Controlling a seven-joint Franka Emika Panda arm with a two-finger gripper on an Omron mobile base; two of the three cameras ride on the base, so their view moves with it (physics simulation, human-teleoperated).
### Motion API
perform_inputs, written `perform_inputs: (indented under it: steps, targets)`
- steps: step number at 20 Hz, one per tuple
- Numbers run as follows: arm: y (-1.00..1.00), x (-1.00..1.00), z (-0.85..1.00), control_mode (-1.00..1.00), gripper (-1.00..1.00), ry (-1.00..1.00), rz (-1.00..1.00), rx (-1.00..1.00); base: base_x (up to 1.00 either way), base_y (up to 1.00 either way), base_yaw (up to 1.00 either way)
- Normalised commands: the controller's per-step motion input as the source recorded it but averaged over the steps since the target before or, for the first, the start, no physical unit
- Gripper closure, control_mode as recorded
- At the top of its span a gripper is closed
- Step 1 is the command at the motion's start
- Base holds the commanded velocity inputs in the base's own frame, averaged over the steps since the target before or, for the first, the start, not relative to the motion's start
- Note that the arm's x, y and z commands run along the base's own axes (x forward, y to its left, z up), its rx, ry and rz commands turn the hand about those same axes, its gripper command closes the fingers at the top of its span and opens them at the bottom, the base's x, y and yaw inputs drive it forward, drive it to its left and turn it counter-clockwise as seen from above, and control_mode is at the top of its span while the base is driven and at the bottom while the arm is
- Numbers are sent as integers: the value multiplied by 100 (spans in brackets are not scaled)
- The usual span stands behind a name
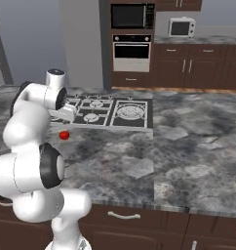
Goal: Place the pan on the rear right burner on the stove. Then place the tomato and the onion in the pan and turn on the rear right burner.
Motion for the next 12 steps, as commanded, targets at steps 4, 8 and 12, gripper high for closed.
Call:
perform_inputs:
  steps: [4,8,12]
  targets:
    - [33,30,0,-100,-100,-4,4,-11,0,0,0]
    - [45,62,0,-100,-100,-1,1,-20,0,0,0]
    - [9,67,-4,-100,-100,9,0,-12,0,0,0]
